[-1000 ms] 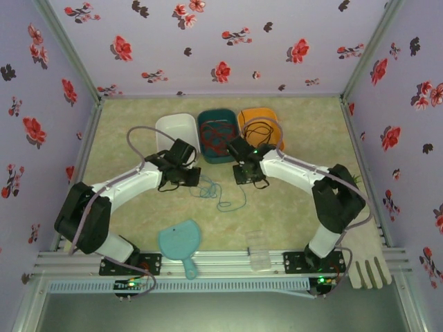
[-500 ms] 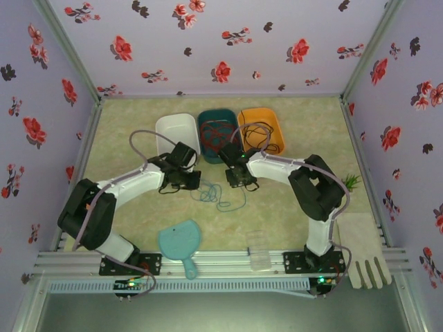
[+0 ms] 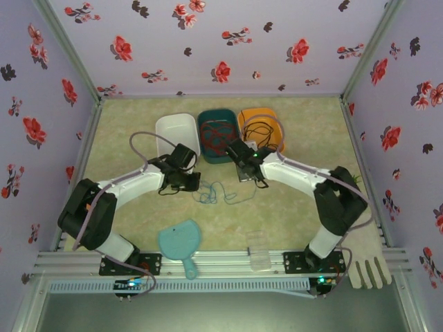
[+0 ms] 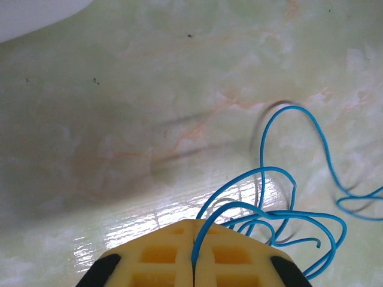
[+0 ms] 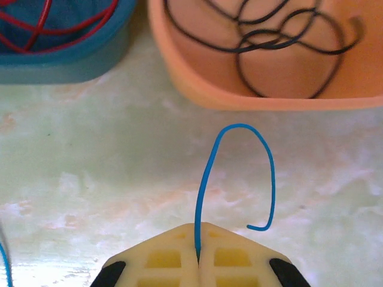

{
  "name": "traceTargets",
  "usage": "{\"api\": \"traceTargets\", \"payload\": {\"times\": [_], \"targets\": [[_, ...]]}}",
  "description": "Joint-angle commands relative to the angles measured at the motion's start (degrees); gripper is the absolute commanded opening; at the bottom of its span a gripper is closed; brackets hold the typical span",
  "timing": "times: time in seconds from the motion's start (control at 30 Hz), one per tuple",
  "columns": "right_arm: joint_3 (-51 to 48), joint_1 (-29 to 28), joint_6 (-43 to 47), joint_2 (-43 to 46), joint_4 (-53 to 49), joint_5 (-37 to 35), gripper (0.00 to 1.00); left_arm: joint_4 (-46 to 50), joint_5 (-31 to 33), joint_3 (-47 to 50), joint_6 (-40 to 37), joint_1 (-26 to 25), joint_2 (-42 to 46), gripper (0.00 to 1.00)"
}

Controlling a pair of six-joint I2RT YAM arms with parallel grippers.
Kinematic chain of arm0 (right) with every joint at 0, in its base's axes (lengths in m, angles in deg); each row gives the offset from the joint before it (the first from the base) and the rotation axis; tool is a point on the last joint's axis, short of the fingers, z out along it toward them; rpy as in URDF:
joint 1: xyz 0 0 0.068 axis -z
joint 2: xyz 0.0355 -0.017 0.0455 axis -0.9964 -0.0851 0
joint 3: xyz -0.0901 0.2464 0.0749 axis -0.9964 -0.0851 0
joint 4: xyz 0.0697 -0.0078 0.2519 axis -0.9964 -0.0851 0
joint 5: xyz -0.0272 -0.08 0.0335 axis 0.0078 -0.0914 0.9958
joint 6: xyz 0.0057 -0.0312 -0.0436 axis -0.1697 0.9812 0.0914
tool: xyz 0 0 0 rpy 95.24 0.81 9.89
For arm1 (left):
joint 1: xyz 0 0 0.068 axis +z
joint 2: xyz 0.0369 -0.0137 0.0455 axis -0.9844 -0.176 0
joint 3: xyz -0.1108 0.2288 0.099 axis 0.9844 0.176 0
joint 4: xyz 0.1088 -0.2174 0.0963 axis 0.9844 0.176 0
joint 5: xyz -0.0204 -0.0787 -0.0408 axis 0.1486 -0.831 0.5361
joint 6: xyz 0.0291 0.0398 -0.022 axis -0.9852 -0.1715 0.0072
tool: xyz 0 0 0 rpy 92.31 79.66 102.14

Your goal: Untangle the cables

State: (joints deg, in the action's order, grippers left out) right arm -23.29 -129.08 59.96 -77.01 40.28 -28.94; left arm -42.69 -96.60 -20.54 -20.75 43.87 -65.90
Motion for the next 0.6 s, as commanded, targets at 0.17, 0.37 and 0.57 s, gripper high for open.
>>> {"api": "traceTargets", "payload": {"times": [0.17, 0.37, 0.57], "targets": [[-1.3, 0.7, -0.1, 13.4, -6.0, -8.7, 0.0, -0.7, -0.1, 0.9, 0.7, 0.4, -1.1, 0.0], [0.6, 1.0, 2.1, 21.1, -7.2, -9.3, 0.0, -1.0, -0.2, 0.9, 0.8, 0.4, -1.5, 0.0], [3.8, 1.3, 4.0, 23.9, -8.4, -8.7, 0.0, -1.1, -0.1, 0.6, 0.8, 0.4, -2.2, 0.0]]}}
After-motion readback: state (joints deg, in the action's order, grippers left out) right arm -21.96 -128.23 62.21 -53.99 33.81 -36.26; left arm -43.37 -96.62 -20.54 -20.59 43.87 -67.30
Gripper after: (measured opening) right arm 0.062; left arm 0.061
